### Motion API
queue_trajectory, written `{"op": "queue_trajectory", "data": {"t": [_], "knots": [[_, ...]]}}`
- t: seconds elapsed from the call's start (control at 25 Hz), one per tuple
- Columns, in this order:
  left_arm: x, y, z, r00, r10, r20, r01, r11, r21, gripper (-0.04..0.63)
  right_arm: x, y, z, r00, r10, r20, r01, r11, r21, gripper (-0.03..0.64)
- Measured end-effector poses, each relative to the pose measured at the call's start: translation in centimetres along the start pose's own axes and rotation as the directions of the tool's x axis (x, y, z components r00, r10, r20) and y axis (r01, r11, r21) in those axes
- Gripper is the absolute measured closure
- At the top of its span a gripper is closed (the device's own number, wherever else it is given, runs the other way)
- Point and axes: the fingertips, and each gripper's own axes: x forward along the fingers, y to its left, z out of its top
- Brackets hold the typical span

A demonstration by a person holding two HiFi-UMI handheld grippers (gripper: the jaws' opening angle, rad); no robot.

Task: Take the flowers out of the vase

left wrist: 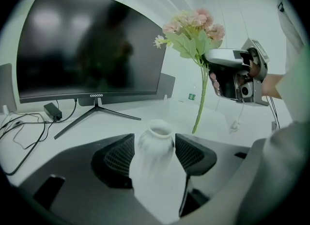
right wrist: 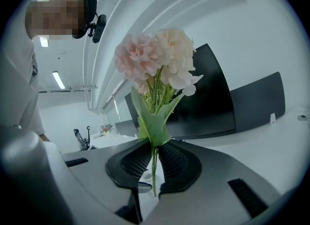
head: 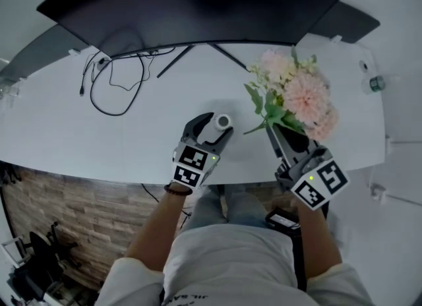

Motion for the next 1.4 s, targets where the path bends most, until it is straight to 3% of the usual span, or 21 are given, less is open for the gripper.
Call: {"op": "queue_trajectory", "data": {"t": [0.48, 0.72, 1.0, 1.24, 1.4], "knots": [[-4.1, -1.2, 0.7, 0.998, 0.038, 0.043, -0.038, 0.999, -0.011, 0.333, -1.9, 1.2, -0.9, 0.999, 0.031, -0.016, -0.031, 1.000, -0.004, 0.551], [-6.5, -1.6, 1.8, 0.996, 0.053, 0.065, -0.051, 0.998, -0.040, 0.367, -2.3, 2.2, -0.7, 0.999, 0.038, -0.021, -0.038, 0.999, -0.006, 0.549], [-8.1, -2.2, 2.8, 0.997, 0.043, 0.071, -0.041, 0.999, -0.035, 0.461, -2.4, 2.6, -0.6, 0.998, 0.050, -0.036, -0.051, 0.998, -0.023, 0.549], [-10.1, -2.2, 3.4, 0.993, 0.093, 0.076, -0.090, 0.995, -0.046, 0.585, -2.5, 2.7, -0.7, 0.997, 0.055, -0.052, -0.056, 0.998, -0.023, 0.549], [-11.5, -2.4, 4.6, 0.987, 0.134, 0.092, -0.130, 0.990, -0.048, 0.592, -2.7, 3.0, -0.4, 0.996, 0.060, -0.064, -0.062, 0.998, -0.026, 0.549]]}}
